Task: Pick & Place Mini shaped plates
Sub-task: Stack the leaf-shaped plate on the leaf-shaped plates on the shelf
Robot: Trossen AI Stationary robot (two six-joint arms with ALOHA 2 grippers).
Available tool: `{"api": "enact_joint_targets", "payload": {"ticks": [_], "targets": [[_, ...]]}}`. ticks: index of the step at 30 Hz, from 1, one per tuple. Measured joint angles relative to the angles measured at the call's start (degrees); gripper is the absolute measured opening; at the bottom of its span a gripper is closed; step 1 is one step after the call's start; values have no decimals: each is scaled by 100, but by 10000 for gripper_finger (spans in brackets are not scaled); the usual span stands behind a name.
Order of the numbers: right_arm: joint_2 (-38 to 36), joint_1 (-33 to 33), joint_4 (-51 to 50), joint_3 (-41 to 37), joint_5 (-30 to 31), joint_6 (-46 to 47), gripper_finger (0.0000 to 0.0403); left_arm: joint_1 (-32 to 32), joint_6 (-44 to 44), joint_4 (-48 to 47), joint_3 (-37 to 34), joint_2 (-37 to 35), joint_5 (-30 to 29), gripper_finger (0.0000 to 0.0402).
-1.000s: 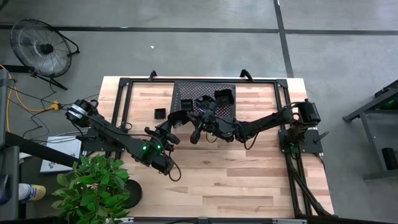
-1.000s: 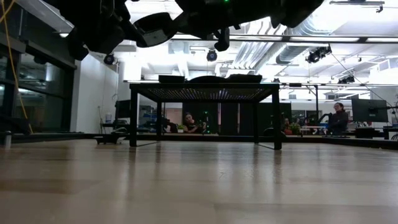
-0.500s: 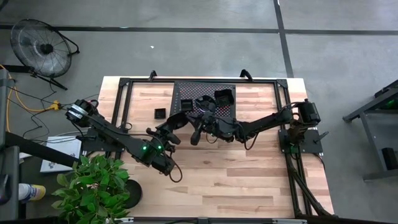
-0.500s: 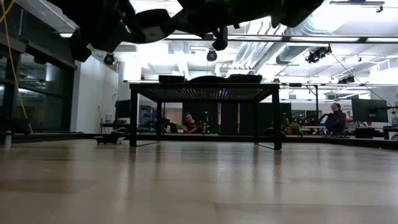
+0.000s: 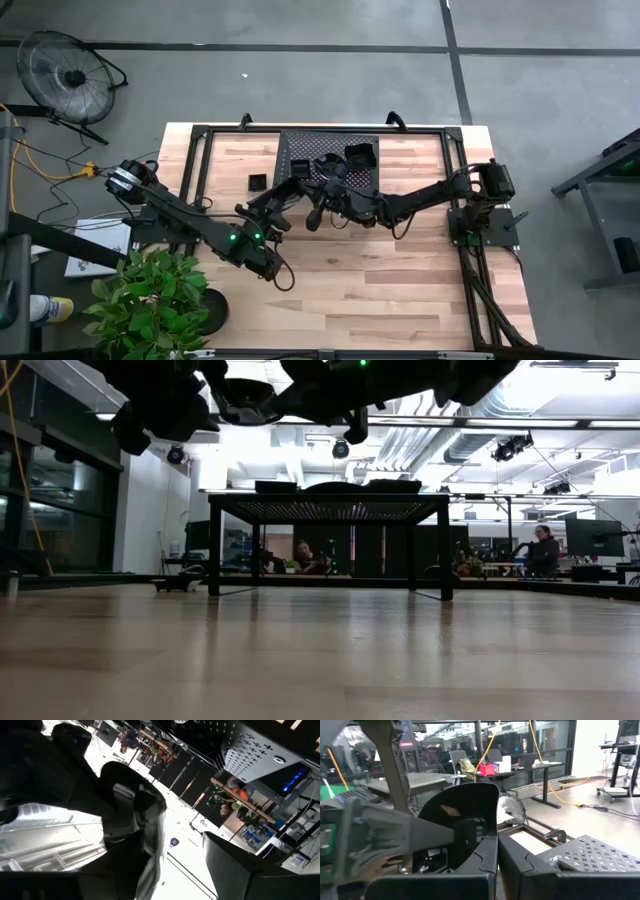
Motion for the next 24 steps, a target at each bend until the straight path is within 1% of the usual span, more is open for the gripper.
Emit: {"api": "enact_joint_targets", "payload": {"ticks": [3, 9, 13, 16, 20, 22, 24], "targets": [[0, -8, -2, 0, 135, -17, 0, -54, 3, -25, 1, 0, 0, 201], [0, -11, 0, 0, 142, -20, 0, -286, -9, -117, 1, -2, -1, 204], [-16, -11, -36, 0, 362, -133, 0, -500, -359, -418, -1, -82, 26, 217], [-105, -11, -284, 0, 408, -162, 0, -694, -1184, -796, -1, -290, 14, 226], [-346, -11, -754, 0, 572, -282, 0, -842, -3039, -1625, 1, -730, 17, 228], [-524, -12, -1051, 0, 557, -395, 0, -884, -4015, -2000, -1, -956, 164, 228], [-759, -42, -1347, 0, 545, -576, 0, -896, -4792, -2279, -1, -1161, 347, 228]]}}
